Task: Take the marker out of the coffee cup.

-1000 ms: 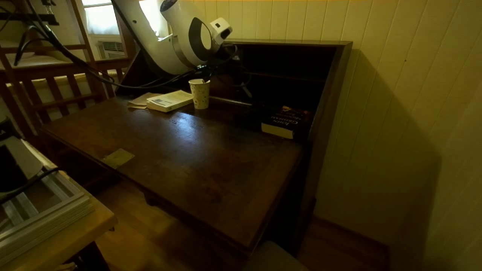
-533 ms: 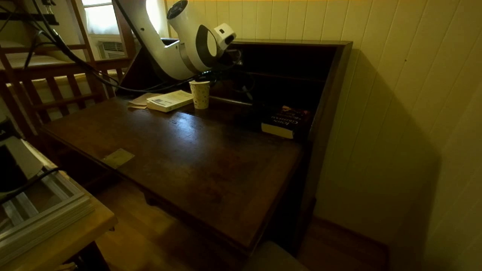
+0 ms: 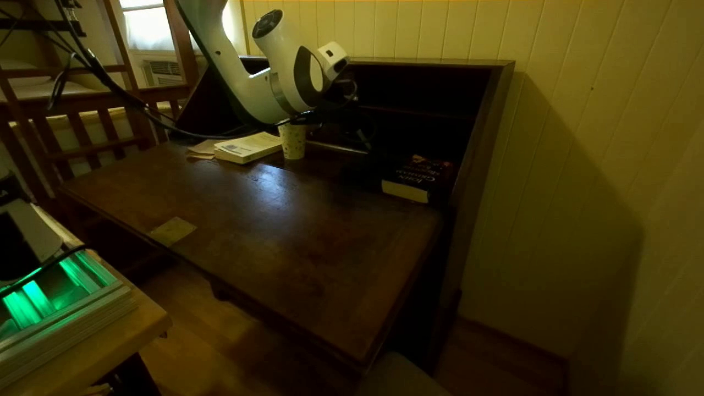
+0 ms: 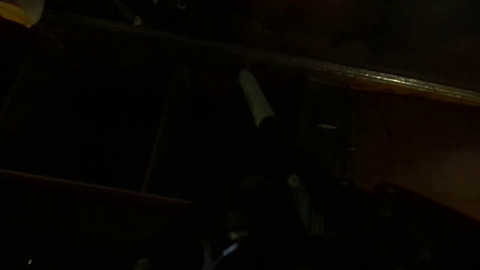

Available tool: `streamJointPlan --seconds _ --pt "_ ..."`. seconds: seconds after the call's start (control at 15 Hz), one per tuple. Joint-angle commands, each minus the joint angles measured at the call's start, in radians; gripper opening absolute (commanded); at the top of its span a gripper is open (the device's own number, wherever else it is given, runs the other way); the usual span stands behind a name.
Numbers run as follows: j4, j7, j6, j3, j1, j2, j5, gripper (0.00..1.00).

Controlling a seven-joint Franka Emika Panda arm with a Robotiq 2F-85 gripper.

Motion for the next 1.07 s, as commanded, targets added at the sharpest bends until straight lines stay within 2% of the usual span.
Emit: streamJointPlan --seconds 0.0,1.0 --pt "0.053 0.019 -0.012 0.024 -0.022 0.046 -0.043 0.06" --pt "0.104 0.004 -0.130 0.013 -0.008 0.101 -0.003 0.06"
